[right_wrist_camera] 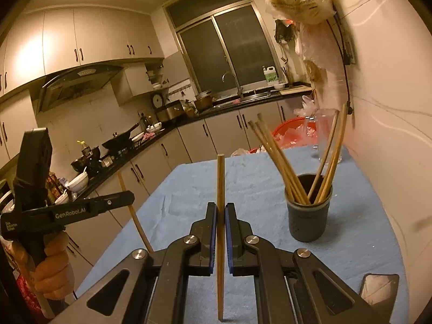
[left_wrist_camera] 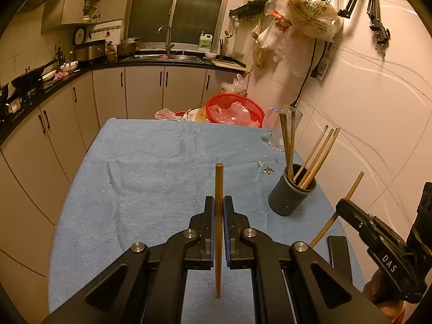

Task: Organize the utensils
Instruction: 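Lift the grasped chopsticks upright with both grippers, then carry both upright chopsticks over the grey holder cup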

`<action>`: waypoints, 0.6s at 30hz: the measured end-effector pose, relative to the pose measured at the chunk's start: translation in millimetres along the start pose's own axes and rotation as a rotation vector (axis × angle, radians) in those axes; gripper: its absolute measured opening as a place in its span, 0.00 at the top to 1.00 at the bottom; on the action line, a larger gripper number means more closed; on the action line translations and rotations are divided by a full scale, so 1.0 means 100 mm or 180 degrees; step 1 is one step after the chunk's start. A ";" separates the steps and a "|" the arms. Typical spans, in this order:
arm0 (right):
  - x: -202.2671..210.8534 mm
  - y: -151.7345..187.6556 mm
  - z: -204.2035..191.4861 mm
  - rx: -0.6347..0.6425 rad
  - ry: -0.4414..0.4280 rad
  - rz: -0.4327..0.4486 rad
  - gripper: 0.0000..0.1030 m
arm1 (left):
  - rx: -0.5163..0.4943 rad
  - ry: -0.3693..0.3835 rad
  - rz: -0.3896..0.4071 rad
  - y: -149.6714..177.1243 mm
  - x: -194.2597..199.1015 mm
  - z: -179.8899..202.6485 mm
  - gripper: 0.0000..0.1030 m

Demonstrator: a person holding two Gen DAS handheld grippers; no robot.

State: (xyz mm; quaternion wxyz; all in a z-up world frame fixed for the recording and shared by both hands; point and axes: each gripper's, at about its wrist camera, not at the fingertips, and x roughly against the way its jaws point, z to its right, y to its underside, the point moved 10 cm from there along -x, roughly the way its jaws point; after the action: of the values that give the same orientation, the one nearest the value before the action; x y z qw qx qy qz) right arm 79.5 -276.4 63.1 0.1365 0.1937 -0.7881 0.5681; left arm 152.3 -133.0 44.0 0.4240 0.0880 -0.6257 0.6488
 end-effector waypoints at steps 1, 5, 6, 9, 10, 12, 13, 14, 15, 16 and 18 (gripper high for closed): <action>0.00 -0.02 0.03 -0.0016 0.0005 0.0015 0.94 | 0.0002 -0.0003 0.0005 -0.01 0.00 0.00 0.94; 0.05 -0.06 0.09 -0.0064 0.0013 0.0050 0.94 | -0.0005 0.0006 0.0012 -0.01 0.01 0.02 0.94; 0.05 -0.06 0.10 -0.0074 0.0011 0.0053 0.94 | -0.0009 0.0015 0.0011 -0.01 0.01 0.03 0.94; 0.09 -0.11 0.15 -0.0106 0.0043 0.0095 0.94 | -0.0023 0.0027 0.0013 -0.03 0.01 0.07 0.94; 0.11 -0.13 0.18 -0.0115 0.0052 0.0109 0.94 | -0.0036 0.0042 0.0015 -0.05 0.01 0.09 0.94; 0.14 -0.18 0.25 -0.0151 0.0097 0.0152 0.94 | -0.0039 0.0061 0.0011 -0.06 0.01 0.13 0.94; 0.16 -0.21 0.29 -0.0170 0.0116 0.0170 0.94 | -0.0053 0.0073 0.0011 -0.07 0.01 0.16 0.94; 0.18 -0.24 0.34 -0.0188 0.0134 0.0190 0.94 | -0.0067 0.0076 0.0015 -0.08 0.01 0.18 0.94; 0.20 -0.26 0.37 -0.0206 0.0161 0.0212 0.94 | -0.0077 0.0078 0.0020 -0.10 0.01 0.21 0.94; 0.22 -0.29 0.41 -0.0224 0.0187 0.0233 0.94 | -0.0095 0.0092 0.0024 -0.11 0.01 0.25 0.94; 0.27 -0.37 0.50 -0.0257 0.0213 0.0276 0.94 | -0.0123 0.0111 0.0028 -0.14 0.01 0.31 0.94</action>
State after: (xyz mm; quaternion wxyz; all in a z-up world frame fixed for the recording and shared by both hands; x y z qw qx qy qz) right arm 72.4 -337.8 90.3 0.1457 0.1346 -0.8131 0.5473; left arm 147.8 -161.9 61.5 0.4336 0.0657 -0.6310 0.6399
